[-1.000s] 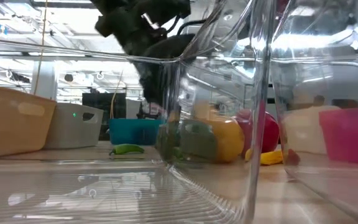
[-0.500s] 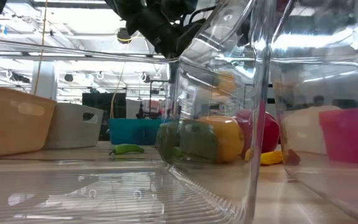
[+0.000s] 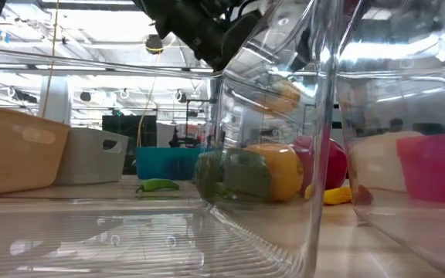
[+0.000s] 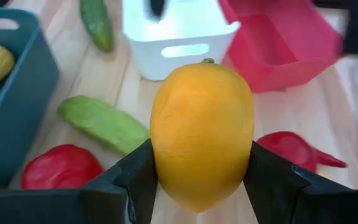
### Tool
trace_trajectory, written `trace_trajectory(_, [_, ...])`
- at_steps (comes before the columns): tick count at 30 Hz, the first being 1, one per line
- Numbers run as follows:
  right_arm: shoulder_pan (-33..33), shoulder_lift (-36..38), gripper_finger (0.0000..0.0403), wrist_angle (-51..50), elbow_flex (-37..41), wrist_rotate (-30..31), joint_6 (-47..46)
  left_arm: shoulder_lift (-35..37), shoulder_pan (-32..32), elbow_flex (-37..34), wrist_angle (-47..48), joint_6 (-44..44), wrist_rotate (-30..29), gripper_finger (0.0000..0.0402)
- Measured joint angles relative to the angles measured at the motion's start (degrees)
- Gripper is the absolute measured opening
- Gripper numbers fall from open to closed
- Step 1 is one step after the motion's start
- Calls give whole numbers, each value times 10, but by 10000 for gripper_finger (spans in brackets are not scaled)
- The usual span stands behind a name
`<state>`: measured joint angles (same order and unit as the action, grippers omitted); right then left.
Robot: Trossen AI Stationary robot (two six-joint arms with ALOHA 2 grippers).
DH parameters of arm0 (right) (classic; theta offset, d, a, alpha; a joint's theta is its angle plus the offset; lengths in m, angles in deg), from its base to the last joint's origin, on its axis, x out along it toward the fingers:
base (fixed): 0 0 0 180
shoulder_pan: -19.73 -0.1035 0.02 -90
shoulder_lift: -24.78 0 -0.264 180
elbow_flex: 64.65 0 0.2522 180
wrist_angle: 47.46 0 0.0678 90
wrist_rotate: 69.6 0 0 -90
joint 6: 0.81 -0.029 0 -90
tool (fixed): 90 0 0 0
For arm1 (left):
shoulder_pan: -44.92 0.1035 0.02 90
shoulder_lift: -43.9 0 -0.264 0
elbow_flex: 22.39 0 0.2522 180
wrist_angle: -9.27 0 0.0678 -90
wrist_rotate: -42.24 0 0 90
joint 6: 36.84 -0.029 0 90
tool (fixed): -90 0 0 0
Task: Sort produce into baskets
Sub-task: Put the lemon into the white bin
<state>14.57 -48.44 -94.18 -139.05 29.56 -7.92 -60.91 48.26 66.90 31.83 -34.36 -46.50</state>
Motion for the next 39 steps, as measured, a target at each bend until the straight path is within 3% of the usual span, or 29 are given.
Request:
trace_trajectory(6, [-13, -31, 388, 0, 0, 29, 0, 0, -23, 0, -13, 1, -1, 188])
trace_trajectory(17, [-23, -48, 382, 1, 0, 13, 0, 0, -47, 0, -42, -28, -20, 188])
trace_trajectory(31, [-21, -48, 262, -1, 0, -3, 4, 0, -48, 0, -70, -34, -61, 188])
trace_trajectory(39, [-21, -48, 250, -1, 0, -3, 3, 0, -45, 0, -68, -35, -60, 188])
